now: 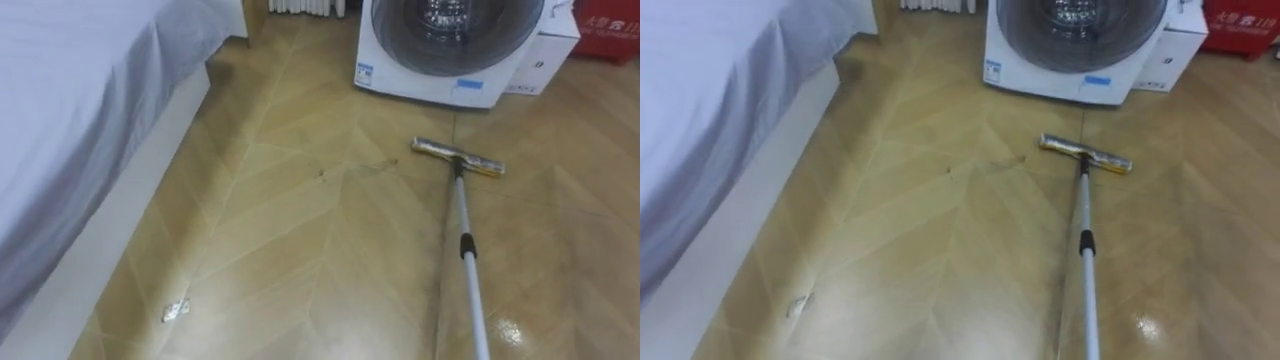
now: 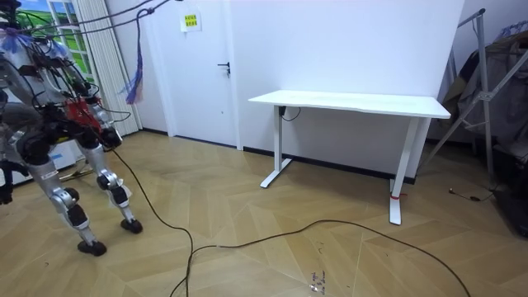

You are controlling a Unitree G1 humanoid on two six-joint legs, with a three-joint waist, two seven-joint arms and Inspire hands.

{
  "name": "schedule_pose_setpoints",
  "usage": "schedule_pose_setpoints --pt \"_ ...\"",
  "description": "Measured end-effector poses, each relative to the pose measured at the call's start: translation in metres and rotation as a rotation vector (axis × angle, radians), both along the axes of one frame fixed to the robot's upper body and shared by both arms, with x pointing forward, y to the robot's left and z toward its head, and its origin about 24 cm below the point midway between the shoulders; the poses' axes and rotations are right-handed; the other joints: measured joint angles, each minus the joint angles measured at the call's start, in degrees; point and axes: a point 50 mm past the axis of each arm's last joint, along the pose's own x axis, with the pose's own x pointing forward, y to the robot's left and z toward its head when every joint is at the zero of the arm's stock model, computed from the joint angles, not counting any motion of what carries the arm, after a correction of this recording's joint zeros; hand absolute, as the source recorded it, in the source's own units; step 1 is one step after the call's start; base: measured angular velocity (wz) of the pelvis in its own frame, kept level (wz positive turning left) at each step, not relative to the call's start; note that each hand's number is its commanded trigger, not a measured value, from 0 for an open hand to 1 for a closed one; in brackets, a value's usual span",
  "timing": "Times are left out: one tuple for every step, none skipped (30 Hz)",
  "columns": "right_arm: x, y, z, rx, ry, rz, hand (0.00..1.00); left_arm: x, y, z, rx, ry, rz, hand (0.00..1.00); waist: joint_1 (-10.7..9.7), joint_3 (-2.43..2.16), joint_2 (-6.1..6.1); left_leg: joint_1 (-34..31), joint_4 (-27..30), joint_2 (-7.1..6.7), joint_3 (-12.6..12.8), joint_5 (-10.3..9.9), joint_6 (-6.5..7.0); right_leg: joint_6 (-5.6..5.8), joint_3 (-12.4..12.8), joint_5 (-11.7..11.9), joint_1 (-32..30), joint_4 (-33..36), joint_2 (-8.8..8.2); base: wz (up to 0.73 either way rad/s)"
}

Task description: Mop floor

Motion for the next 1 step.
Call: schedule_pose_setpoints --pt "0.0002 0.0001 0.0 0.001 -0.002 -0.001 1.0 0.0005 0.0005 0.0003 0.002 -0.003 -0.001 0.0 0.05 0.01 0.41 0.39 -0.17 0.58 -2.23 0.05 -0.08 -0.37 0.75 -0.56 -0.45 0.29 0.39 -0.19"
